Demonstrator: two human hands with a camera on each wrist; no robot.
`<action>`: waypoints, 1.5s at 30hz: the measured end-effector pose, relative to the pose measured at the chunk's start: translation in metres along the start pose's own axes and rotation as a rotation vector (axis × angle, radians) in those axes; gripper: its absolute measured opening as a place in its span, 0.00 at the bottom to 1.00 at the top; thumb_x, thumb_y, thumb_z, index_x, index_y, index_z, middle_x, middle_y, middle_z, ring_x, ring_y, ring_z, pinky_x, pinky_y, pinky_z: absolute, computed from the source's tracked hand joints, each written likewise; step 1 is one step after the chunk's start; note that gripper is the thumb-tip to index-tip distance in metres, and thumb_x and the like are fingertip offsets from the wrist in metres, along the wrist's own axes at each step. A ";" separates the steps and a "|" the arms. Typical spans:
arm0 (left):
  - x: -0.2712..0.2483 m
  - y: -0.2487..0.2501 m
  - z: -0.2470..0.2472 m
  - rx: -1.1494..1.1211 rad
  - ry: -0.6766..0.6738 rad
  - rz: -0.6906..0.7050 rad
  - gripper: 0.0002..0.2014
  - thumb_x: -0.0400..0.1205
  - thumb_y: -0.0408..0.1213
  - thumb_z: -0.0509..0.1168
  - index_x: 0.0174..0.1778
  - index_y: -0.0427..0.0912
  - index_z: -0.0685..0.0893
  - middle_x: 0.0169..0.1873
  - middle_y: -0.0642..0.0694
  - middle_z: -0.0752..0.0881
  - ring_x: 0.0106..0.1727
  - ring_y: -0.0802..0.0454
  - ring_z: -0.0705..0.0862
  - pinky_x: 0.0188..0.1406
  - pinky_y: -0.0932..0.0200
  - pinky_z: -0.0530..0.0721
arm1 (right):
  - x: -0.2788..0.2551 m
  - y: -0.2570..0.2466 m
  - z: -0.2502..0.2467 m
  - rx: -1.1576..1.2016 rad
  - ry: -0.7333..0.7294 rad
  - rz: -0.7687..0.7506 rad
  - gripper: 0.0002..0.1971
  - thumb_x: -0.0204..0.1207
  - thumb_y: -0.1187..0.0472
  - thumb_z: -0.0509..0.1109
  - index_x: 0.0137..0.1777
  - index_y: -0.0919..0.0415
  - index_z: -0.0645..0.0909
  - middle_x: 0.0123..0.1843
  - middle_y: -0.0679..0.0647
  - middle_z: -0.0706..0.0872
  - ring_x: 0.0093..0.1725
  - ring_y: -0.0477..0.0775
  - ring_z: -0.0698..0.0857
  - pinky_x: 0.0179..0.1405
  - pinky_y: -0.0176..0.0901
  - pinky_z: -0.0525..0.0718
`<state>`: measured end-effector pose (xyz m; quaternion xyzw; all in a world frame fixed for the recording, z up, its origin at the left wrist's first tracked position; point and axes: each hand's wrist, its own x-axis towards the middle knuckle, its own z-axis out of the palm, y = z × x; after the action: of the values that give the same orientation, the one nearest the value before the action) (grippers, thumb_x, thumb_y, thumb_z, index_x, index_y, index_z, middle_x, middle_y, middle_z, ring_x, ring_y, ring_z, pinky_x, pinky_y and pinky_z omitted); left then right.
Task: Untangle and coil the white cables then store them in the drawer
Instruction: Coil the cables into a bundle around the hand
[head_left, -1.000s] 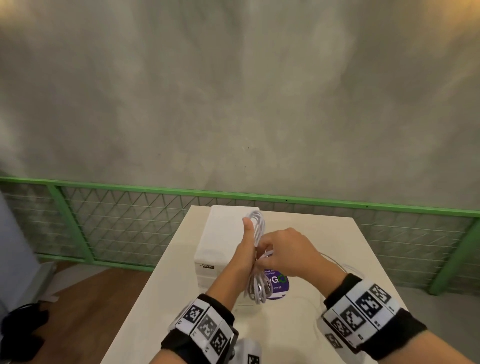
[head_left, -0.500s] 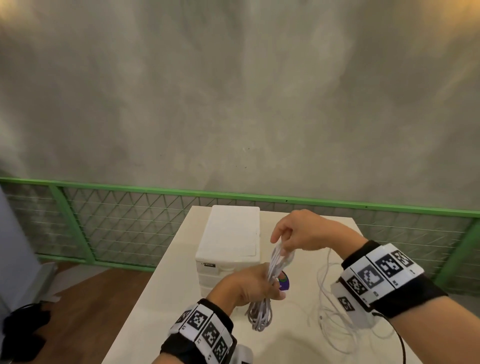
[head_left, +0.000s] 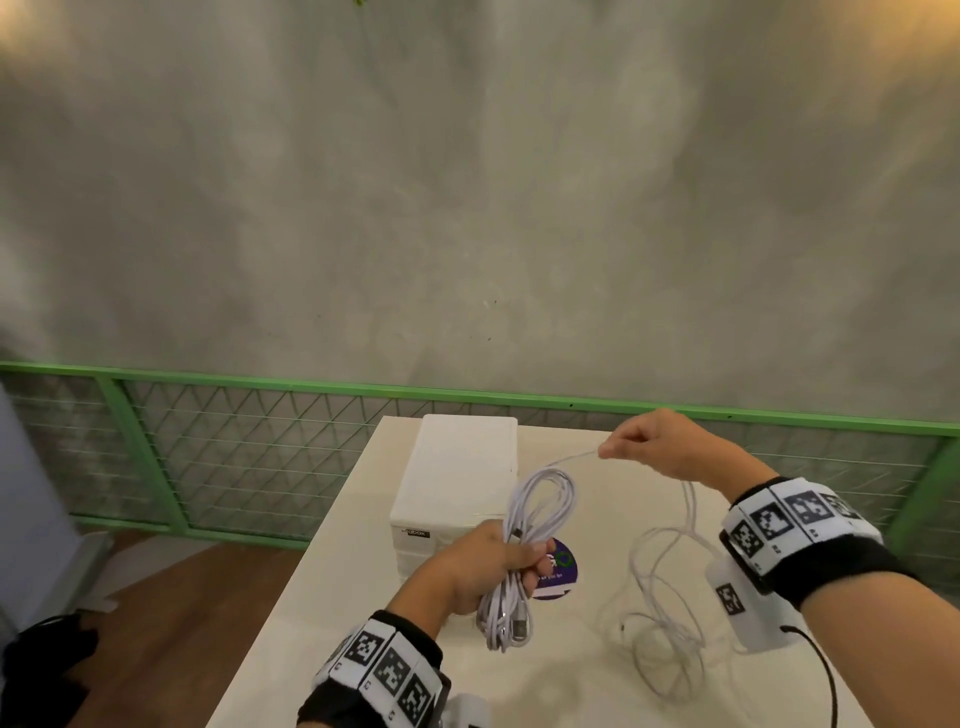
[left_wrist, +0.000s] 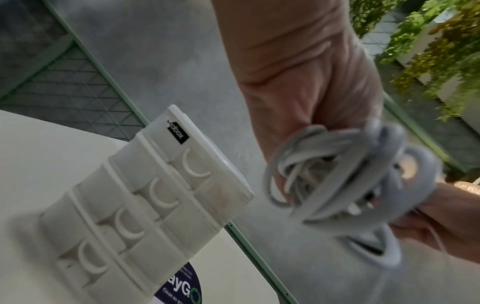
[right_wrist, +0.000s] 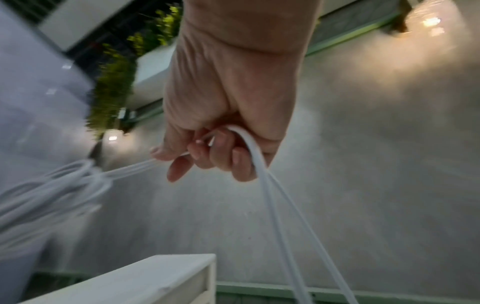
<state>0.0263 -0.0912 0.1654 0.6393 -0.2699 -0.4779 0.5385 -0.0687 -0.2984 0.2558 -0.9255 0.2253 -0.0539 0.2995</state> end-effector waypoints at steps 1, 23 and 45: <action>0.001 0.000 -0.004 -0.045 0.031 0.001 0.09 0.83 0.32 0.61 0.38 0.37 0.82 0.26 0.45 0.82 0.20 0.58 0.80 0.25 0.64 0.82 | -0.001 0.006 -0.004 0.065 0.034 0.035 0.11 0.75 0.50 0.69 0.46 0.56 0.88 0.25 0.42 0.80 0.22 0.41 0.70 0.24 0.33 0.67; 0.014 0.028 0.020 -0.707 0.319 0.169 0.16 0.84 0.38 0.59 0.56 0.29 0.85 0.54 0.35 0.89 0.51 0.45 0.89 0.38 0.62 0.90 | -0.036 -0.054 0.108 -0.214 0.093 -0.072 0.24 0.83 0.44 0.42 0.79 0.44 0.55 0.63 0.57 0.76 0.56 0.59 0.80 0.54 0.50 0.77; 0.014 0.037 0.014 -0.812 0.151 0.208 0.16 0.87 0.38 0.52 0.44 0.35 0.83 0.42 0.38 0.92 0.43 0.46 0.92 0.35 0.54 0.91 | -0.027 -0.039 0.101 0.697 -0.376 0.162 0.11 0.70 0.54 0.73 0.33 0.58 0.78 0.25 0.55 0.76 0.18 0.48 0.66 0.16 0.35 0.63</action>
<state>0.0251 -0.1192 0.1963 0.3778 -0.0827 -0.4404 0.8102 -0.0539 -0.2048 0.1973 -0.7416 0.2072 0.0669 0.6346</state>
